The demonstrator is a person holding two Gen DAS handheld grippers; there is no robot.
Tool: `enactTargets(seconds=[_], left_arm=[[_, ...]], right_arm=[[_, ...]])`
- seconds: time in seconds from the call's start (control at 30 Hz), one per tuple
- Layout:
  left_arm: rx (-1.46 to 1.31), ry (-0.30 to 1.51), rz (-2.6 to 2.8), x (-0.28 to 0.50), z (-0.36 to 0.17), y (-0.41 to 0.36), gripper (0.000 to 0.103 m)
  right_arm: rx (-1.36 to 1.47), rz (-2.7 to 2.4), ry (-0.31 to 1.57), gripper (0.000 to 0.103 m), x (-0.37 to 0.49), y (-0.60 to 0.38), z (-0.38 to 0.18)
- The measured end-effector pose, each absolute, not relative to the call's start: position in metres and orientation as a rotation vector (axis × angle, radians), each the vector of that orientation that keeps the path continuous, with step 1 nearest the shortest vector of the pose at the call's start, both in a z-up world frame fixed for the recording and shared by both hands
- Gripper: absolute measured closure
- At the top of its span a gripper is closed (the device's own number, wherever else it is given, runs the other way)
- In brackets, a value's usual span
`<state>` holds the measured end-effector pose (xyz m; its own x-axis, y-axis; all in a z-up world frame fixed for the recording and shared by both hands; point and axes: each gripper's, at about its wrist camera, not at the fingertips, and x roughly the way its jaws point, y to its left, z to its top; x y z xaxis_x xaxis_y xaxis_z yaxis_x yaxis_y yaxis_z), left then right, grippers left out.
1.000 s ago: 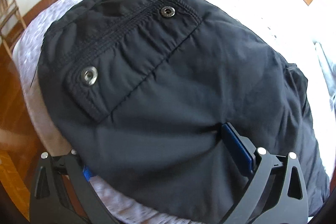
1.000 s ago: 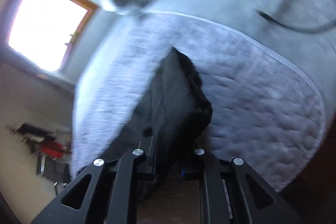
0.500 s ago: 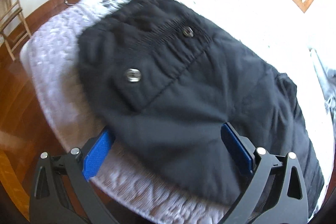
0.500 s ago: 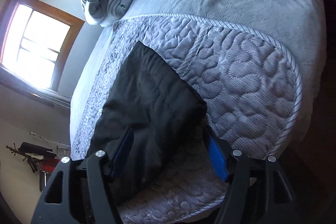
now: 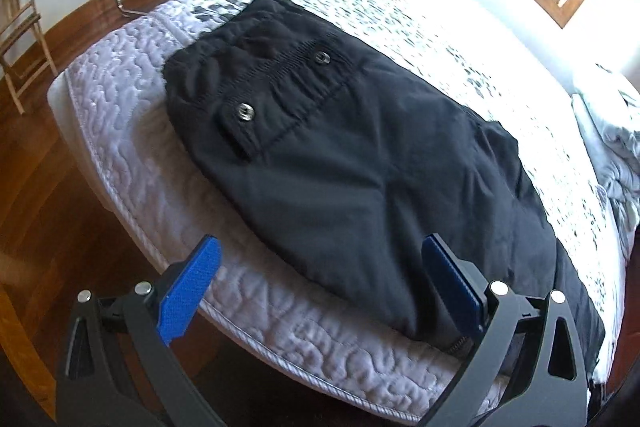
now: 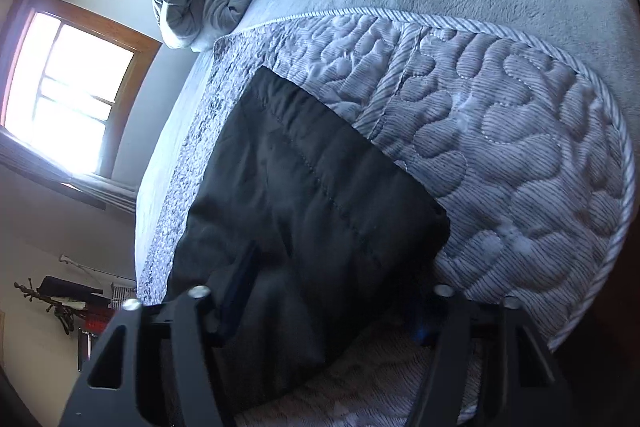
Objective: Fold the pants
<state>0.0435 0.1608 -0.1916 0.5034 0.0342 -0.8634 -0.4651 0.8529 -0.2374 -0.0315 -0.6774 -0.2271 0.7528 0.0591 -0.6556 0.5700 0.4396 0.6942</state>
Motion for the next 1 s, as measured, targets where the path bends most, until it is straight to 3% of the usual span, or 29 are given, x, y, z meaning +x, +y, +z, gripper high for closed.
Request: enactTargets(seconds=[0.07, 0.17, 0.47, 1.0], left_arm=[[-0.479, 1.013, 0.310, 0.045, -0.192, 0.154, 0.003], [-0.480, 1.021, 0.307, 0.043, -0.191, 0.147, 0.003], [-0.414, 1.050, 0.330, 0.054, -0.204, 0.146, 0.003], [-0.381, 1.094, 0.342, 0.098, -0.240, 0.152, 0.002]], right_arm=[[1.122, -0.318, 0.649, 0.072, -0.031, -0.680, -0.228], [1.138, -0.270, 0.625, 0.084, -0.031, -0.683, -0.220], [0.983, -0.209, 0.615, 0.086, -0.018, -0.673, -0.167], [0.985, -0.361, 0.715, 0.086, -0.025, -0.685, -0.198]])
